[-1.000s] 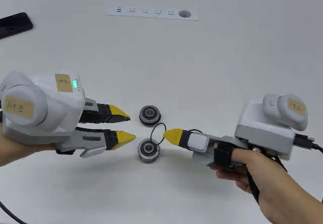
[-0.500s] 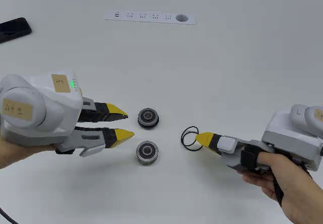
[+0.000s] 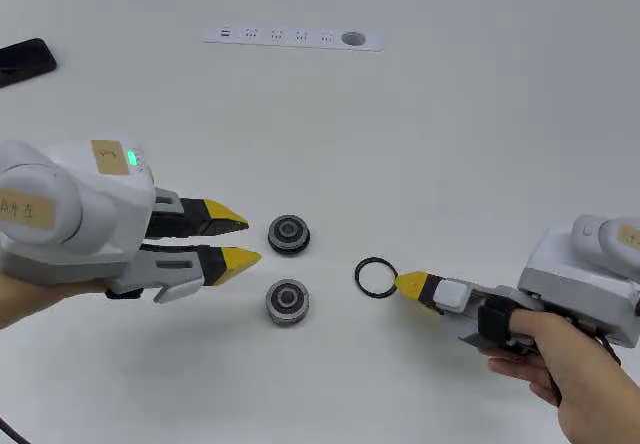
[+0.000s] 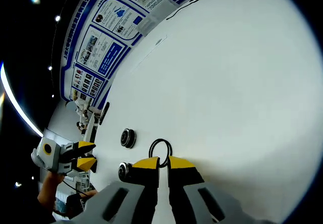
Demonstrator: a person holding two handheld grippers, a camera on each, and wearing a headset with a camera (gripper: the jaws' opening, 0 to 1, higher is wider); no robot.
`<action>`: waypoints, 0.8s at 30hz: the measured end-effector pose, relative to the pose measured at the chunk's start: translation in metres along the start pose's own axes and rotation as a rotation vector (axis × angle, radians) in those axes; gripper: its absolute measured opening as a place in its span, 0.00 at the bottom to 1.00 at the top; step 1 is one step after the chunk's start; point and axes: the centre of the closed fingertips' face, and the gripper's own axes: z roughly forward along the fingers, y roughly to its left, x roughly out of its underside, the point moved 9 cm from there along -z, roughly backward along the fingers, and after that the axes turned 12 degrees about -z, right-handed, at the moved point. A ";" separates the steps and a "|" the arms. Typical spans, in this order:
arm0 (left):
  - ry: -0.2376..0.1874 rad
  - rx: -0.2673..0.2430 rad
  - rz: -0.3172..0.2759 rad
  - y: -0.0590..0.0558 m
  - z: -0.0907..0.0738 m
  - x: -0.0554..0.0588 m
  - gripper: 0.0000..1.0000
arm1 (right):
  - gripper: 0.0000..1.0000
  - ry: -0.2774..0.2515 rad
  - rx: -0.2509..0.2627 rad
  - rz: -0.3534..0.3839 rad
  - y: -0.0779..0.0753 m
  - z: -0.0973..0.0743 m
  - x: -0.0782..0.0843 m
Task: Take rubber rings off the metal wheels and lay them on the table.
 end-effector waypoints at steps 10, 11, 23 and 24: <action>0.022 0.007 -0.001 0.010 0.007 0.005 0.20 | 0.10 -0.138 -0.055 -0.028 0.013 -0.010 -0.021; 0.024 0.007 -0.003 0.011 0.008 0.006 0.20 | 0.10 -0.144 -0.060 -0.050 0.015 -0.010 -0.023; 0.039 0.040 -0.009 0.025 0.035 -0.002 0.19 | 0.11 -0.168 -0.166 -0.248 0.045 -0.005 -0.032; 0.043 0.043 -0.010 0.027 0.038 -0.002 0.19 | 0.11 -0.161 -0.171 -0.263 0.046 -0.005 -0.032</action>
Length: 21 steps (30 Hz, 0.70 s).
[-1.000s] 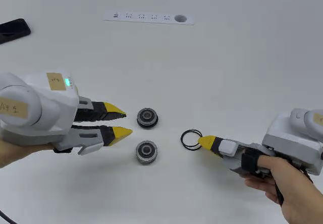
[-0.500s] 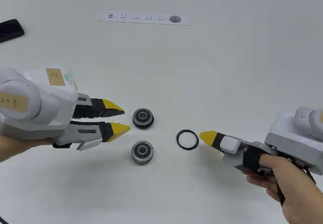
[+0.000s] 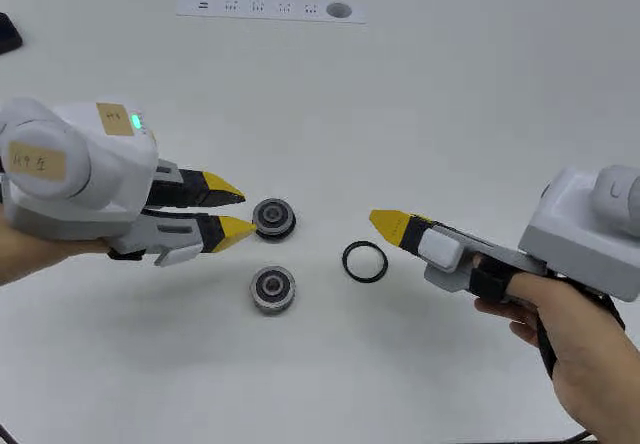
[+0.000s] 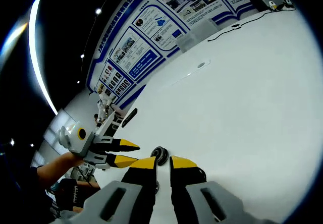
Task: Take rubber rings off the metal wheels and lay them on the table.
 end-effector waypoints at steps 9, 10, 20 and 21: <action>0.028 0.037 0.004 0.007 0.026 -0.007 0.18 | 0.11 -0.013 -0.038 0.001 -0.005 0.004 -0.006; 0.031 0.039 0.006 0.007 0.028 -0.007 0.18 | 0.11 -0.012 -0.036 0.004 -0.006 0.004 -0.006; 0.072 0.051 0.019 0.007 0.036 0.001 0.18 | 0.11 -0.013 -0.013 0.032 -0.018 0.005 -0.003; 0.074 0.047 0.011 0.008 0.037 0.002 0.18 | 0.11 -0.017 -0.010 0.037 -0.019 0.006 -0.003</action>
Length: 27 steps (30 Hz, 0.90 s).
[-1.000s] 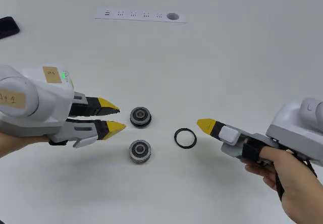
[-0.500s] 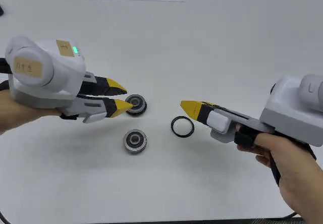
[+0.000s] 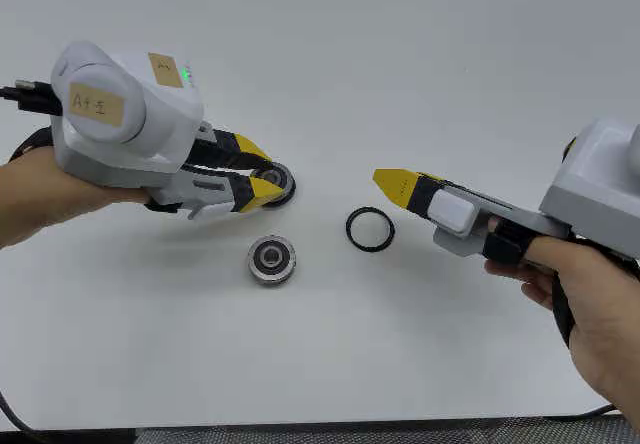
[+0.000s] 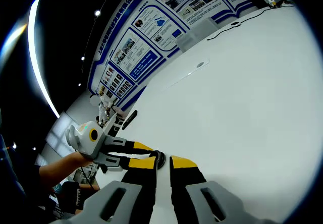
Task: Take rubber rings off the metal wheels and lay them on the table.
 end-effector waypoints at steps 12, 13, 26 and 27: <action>-0.009 0.018 -0.014 0.001 0.001 0.001 0.15 | 0.11 -0.011 -0.024 0.037 0.005 0.005 -0.003; -0.010 0.019 -0.009 0.002 0.001 0.001 0.15 | 0.11 -0.010 -0.026 0.037 0.005 0.006 -0.003; 0.022 0.044 0.053 0.005 0.001 -0.001 0.13 | 0.11 -0.007 -0.046 0.033 0.004 0.016 -0.008; 0.023 0.045 0.056 0.005 0.001 -0.001 0.13 | 0.11 -0.004 -0.051 0.032 0.004 0.018 -0.008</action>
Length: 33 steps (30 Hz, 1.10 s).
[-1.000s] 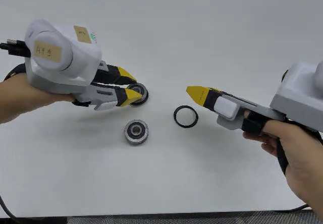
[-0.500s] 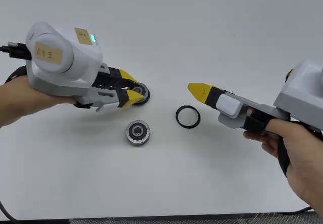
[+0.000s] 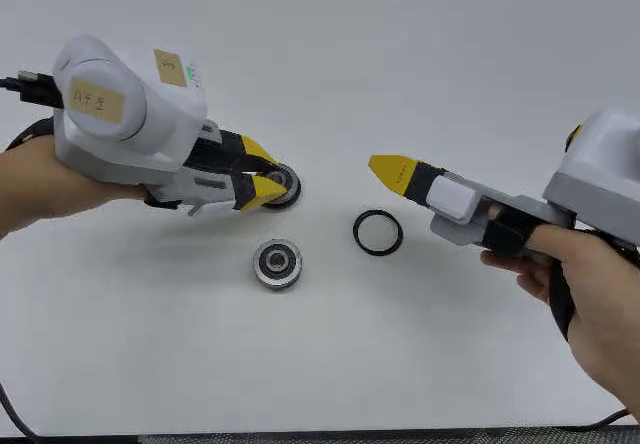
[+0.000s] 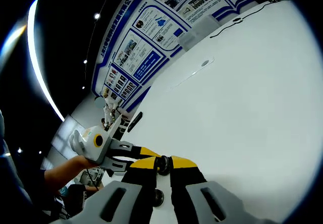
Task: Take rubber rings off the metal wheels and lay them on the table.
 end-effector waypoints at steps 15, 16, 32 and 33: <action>0.024 0.011 0.017 0.000 0.000 -0.001 0.13 | 0.30 0.118 -0.125 0.005 0.009 0.049 0.020; 0.023 0.012 0.019 0.000 0.000 -0.001 0.13 | 0.30 0.122 -0.122 0.008 0.008 0.051 0.021; 0.003 0.020 0.003 0.003 0.001 0.001 0.13 | 0.39 0.183 -0.154 0.053 0.005 0.068 0.029; 0.002 0.019 0.000 0.004 0.001 0.001 0.13 | 0.40 0.184 -0.158 0.056 0.006 0.068 0.030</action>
